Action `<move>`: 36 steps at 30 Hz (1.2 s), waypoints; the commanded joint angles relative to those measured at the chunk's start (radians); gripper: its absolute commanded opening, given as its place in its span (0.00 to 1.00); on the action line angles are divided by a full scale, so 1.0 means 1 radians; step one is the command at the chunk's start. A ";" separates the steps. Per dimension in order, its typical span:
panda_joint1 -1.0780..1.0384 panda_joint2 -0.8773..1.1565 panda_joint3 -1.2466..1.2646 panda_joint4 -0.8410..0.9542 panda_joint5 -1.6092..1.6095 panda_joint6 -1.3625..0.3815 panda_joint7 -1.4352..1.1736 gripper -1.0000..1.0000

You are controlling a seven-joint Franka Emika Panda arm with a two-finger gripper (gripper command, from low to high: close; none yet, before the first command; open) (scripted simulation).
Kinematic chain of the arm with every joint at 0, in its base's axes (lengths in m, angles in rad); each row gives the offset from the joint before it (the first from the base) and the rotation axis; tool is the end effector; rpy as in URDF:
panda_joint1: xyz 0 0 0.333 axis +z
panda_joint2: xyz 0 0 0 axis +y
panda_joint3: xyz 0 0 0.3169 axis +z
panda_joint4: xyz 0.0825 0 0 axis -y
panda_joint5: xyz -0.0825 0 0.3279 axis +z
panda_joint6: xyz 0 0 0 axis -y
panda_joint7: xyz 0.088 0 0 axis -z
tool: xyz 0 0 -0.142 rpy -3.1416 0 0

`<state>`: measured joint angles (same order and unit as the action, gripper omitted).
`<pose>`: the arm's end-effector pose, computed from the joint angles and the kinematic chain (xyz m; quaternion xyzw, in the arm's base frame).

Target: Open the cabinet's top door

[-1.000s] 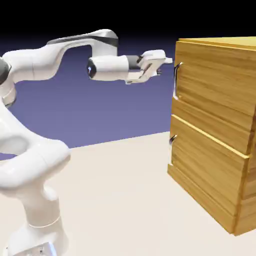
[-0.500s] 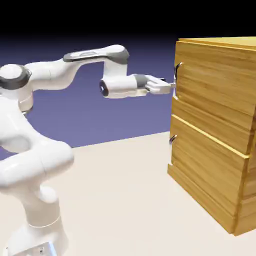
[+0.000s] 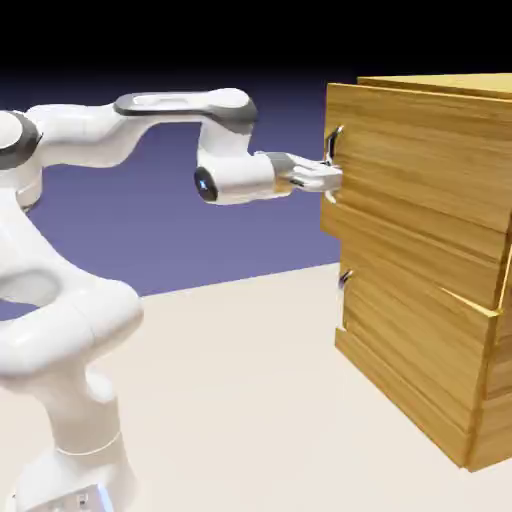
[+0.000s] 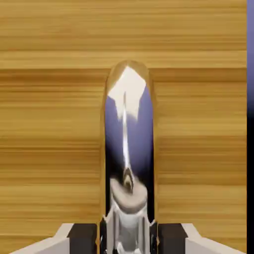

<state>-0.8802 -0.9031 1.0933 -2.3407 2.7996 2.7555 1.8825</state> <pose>0.4043 0.1665 0.5199 0.2135 0.6743 0.3250 0.6278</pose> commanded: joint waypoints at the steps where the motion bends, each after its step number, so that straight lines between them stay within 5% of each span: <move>1: 0.036 -0.001 -0.029 -0.032 -0.021 -0.022 0.006 0.00; 17: 0.486 -0.192 -0.592 -0.501 -0.570 -0.417 0.181 0.00; 36: 0.440 -0.245 -1.281 -0.601 -1.354 -0.969 0.243 0.00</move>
<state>-0.4405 -1.1484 -0.1873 -2.9416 1.4465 1.7873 2.1250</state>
